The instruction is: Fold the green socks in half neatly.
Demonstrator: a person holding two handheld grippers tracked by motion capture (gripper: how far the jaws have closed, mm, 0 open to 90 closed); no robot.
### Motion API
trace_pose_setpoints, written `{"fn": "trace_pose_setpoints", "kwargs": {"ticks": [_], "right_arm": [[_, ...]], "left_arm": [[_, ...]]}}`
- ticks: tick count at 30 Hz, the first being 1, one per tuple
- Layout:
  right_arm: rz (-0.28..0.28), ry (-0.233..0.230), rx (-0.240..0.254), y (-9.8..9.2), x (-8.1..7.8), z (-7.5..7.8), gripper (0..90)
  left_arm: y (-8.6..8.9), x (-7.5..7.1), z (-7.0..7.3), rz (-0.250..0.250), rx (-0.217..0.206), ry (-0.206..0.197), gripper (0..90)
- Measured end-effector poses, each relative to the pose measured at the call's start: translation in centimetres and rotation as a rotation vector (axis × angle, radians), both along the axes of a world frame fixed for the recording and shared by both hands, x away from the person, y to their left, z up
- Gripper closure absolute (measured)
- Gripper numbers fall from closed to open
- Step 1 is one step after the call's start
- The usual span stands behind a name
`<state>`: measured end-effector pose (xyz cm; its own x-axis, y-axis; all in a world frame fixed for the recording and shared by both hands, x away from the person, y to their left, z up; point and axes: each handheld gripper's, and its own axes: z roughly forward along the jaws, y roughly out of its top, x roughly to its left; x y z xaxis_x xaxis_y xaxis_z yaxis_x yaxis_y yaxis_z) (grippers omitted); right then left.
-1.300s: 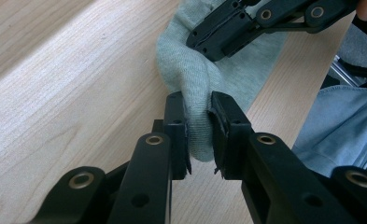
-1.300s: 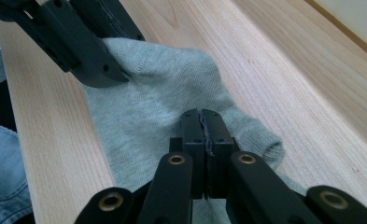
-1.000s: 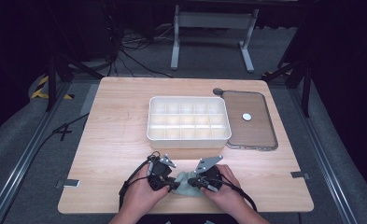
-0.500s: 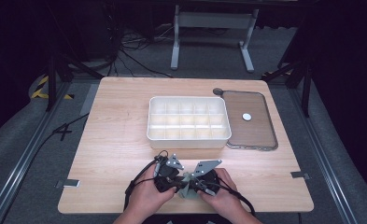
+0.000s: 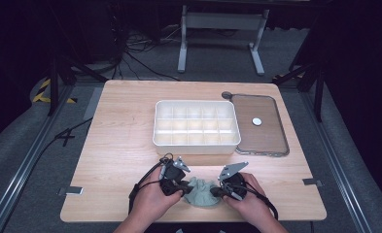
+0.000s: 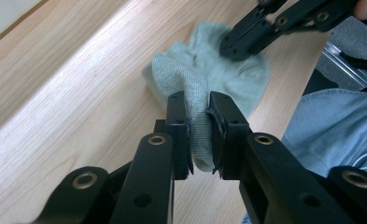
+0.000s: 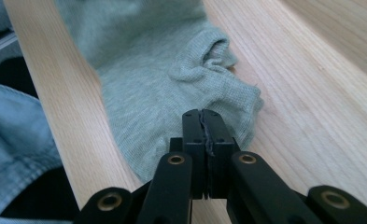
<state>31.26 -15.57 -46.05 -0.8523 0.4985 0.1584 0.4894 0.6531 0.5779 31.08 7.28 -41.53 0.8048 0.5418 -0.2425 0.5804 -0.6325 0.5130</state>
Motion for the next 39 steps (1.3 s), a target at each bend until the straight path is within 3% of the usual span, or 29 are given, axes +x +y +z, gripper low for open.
{"fn": "trace_pose_setpoints", "kwargs": {"ticks": [10,12,14,16,18,21,22,25,29,33,36,39], "right_arm": [[-0.009,-0.020,0.031,-0.2,-0.3,-0.3,89.7],[-0.008,-0.020,0.034,-0.2,-0.3,-0.3,89.7],[-0.009,-0.020,0.036,-0.3,-0.3,-0.3,89.6],[-0.012,-0.022,0.038,-0.3,-0.3,-0.3,89.7],[-0.004,-0.028,0.038,-0.3,-0.4,-0.3,89.6],[-0.004,-0.029,0.039,-0.4,-0.4,-0.3,89.6],[-0.004,-0.029,0.039,-0.4,-0.4,-0.3,89.6],[-0.001,-0.026,0.038,-0.5,-0.2,-0.3,89.6],[0.006,-0.043,0.045,-0.8,0.3,-0.4,89.5],[-0.021,-0.050,0.068,-1.1,0.6,-0.7,89.4],[-0.014,-0.061,0.061,-1.0,0.5,-0.6,89.4],[-0.017,-0.064,0.058,-1.0,0.4,-0.6,89.1]], "left_arm": [[-3.5,0.4,-1.7,-0.062,0.016,-0.002,75.7],[-3.7,0.4,-1.9,-0.096,-0.031,0.023,67.2],[-3.2,0.3,-1.4,-0.151,-0.108,0.025,57.0],[-2.3,0.4,-0.5,-0.155,-0.183,0.042,55.5],[-0.9,0.5,0.7,-0.118,-0.226,0.007,57.3],[0.4,0.9,0.7,-0.090,-0.172,-0.001,62.9],[0.4,0.9,0.7,-0.090,-0.172,-0.001,65.1],[0.5,1.0,-0.9,-0.106,-0.116,0.047,69.4],[-0.3,1.1,-2.8,-0.122,-0.035,0.067,74.9],[-0.8,1.4,-3.5,-0.117,-0.067,0.041,76.6],[-1.3,1.2,-3.9,-0.120,-0.033,0.025,77.8],[-1.6,1.0,-4.1,-0.119,-0.027,0.003,77.9]]}}
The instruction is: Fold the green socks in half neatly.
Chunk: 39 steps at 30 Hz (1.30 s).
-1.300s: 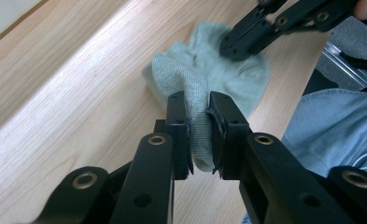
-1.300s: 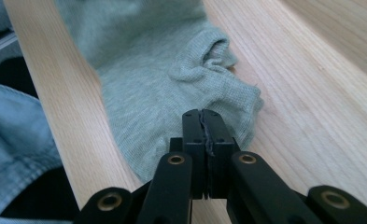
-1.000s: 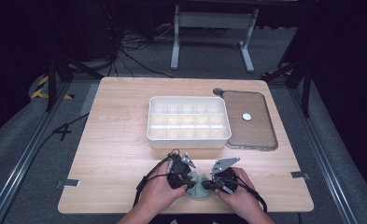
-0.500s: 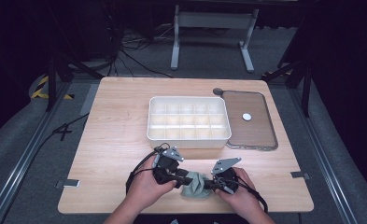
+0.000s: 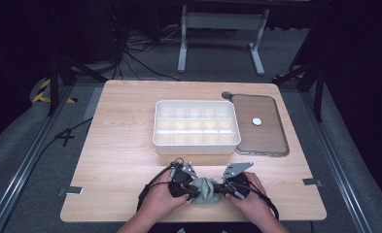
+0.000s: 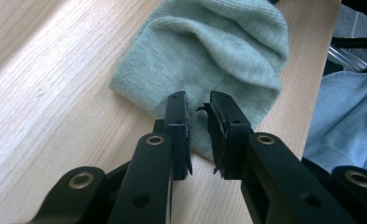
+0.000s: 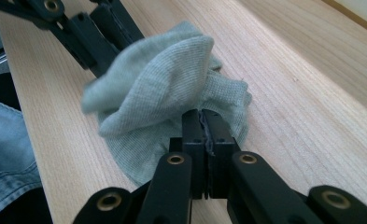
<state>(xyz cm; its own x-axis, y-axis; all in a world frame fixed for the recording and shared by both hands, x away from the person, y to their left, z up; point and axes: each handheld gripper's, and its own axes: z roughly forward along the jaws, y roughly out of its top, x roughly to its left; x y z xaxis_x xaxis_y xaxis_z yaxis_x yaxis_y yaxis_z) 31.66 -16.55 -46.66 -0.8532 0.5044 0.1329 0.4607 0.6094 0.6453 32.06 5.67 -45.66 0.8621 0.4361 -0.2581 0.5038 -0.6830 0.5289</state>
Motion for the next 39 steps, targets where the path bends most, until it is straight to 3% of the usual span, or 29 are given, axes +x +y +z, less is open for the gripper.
{"fn": "trace_pose_setpoints", "kwargs": {"ticks": [4,8,12,15,18,24,28,33,35,39], "right_arm": [[-0.001,-0.001,-0.008,-0.1,0.0,0.3,85.7],[-0.009,-0.030,0.002,-0.6,-0.3,2.3,86.3],[-0.018,-0.049,0.020,-0.8,-0.4,3.5,86.1],[-0.003,-0.070,0.053,0.0,-0.6,5.0,86.4],[0.047,-0.086,0.064,1.8,-1.0,5.8,85.8],[0.121,-0.083,0.029,4.9,-1.2,5.5,85.0],[0.147,-0.065,-0.052,6.3,-0.7,4.4,82.9],[0.137,-0.042,-0.077,5.9,-0.3,4.1,82.2],[0.123,-0.033,-0.076,5.3,-0.3,4.1,82.5],[0.093,-0.026,-0.077,4.1,-0.2,4.1,83.0]], "left_arm": [[0.1,-0.1,0.1,-0.005,-0.001,-0.013,76.6],[0.8,0.0,0.8,0.002,-0.055,0.001,73.6],[1.9,-0.2,2.0,0.029,-0.090,-0.018,71.4],[3.2,-0.4,3.0,0.057,-0.102,-0.045,70.7],[4.2,-0.6,3.3,0.099,-0.099,-0.057,70.1],[5.7,-1.3,3.2,0.143,-0.075,-0.072,69.8],[6.4,-1.7,3.1,0.159,-0.066,-0.075,69.4],[6.6,-1.7,3.1,0.172,-0.073,-0.060,69.1],[6.4,-1.5,3.1,0.155,-0.087,-0.051,70.4],[5.6,-1.4,3.1,0.139,-0.075,-0.053,71.0]]}}
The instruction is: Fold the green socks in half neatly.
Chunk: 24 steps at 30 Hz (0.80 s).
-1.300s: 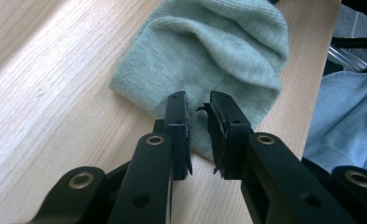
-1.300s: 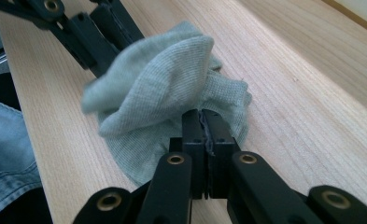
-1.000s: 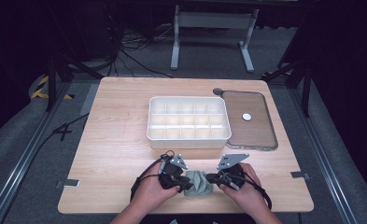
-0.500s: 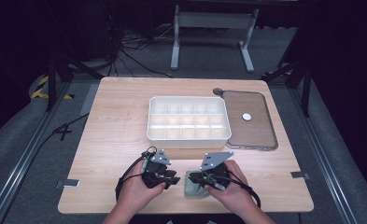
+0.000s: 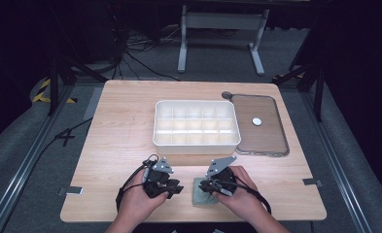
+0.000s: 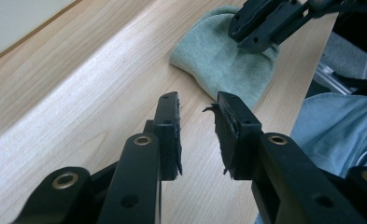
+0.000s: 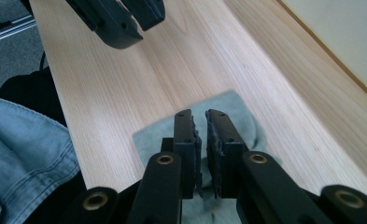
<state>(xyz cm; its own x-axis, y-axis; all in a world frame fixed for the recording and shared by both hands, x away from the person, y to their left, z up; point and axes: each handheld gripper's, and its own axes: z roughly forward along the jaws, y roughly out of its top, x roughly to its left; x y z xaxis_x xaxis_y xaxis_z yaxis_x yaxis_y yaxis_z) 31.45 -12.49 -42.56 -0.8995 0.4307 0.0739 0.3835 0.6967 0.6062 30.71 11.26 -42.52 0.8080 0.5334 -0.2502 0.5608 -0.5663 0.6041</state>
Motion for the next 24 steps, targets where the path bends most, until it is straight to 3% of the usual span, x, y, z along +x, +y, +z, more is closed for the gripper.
{"fn": "trace_pose_setpoints", "kwargs": {"ticks": [6,11,13,14,17,22,24], "right_arm": [[-0.031,0.017,-0.017,-1.2,-0.1,-0.7,83.3],[-0.055,0.045,-0.043,-1.9,0.0,-2.3,84.3],[-0.064,0.047,-0.026,-2.0,0.0,-2.7,84.4],[-0.068,0.049,-0.020,-2.0,-0.1,-2.7,84.5],[-0.060,0.034,-0.022,-2.0,-0.2,-2.8,84.5],[-0.067,0.027,-0.018,-2.0,-0.4,-2.8,84.5],[-0.060,0.025,-0.011,-2.1,-0.4,-2.9,84.5]], "left_arm": [[-1.5,0.4,-0.1,-0.041,0.008,-0.003,71.6],[-3.2,0.3,-0.1,-0.084,0.004,-0.025,72.3],[-3.9,0.1,-0.1,-0.101,-0.004,-0.037,72.3],[-4.7,0.0,0.0,-0.127,-0.019,-0.061,72.2],[-5.5,-0.1,0.0,-0.143,-0.027,-0.070,72.9],[-7.3,0.3,-1.4,-0.176,0.038,-0.085,75.3],[-7.6,0.6,-2.1,-0.179,0.123,-0.091,77.3]]}}
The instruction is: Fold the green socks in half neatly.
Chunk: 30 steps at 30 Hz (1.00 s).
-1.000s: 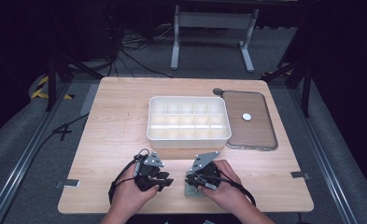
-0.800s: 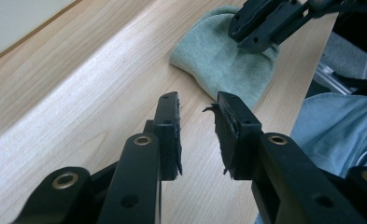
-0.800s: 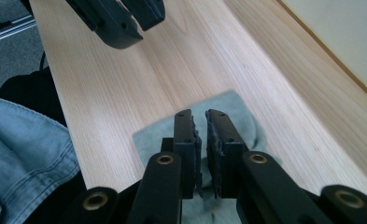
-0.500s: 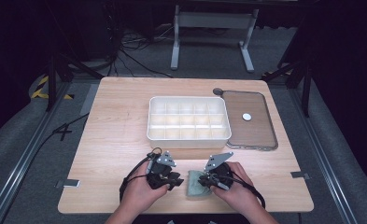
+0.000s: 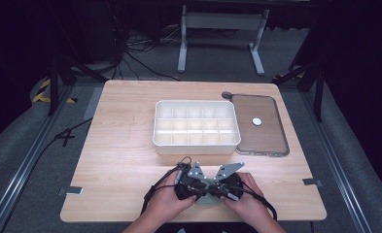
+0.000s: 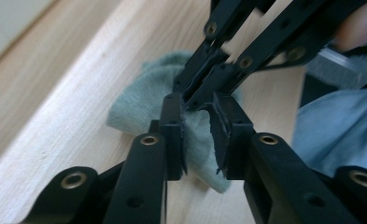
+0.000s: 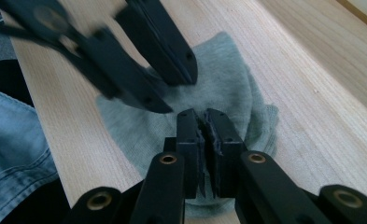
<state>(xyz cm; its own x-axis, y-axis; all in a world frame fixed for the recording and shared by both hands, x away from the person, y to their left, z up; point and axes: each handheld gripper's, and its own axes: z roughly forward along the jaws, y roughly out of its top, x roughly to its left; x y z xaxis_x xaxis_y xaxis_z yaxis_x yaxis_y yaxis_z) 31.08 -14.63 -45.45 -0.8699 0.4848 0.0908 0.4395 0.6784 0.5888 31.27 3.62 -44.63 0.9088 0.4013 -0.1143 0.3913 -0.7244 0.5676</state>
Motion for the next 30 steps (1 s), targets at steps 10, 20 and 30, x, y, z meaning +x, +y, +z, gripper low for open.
{"fn": "trace_pose_setpoints", "kwargs": {"ticks": [10,20,30], "right_arm": [[-0.004,-0.013,0.050,-0.6,-0.4,0.9,77.7],[-0.086,-0.018,0.102,-3.2,-0.2,3.1,78.0],[-0.028,0.007,0.037,-1.2,-0.2,0.6,85.0]], "left_arm": [[0.1,0.2,-0.9,0.032,0.000,0.028,80.4],[0.2,0.2,-1.0,0.044,-0.010,0.031,80.4],[0.3,0.1,-0.9,0.038,-0.023,0.039,79.5]]}}
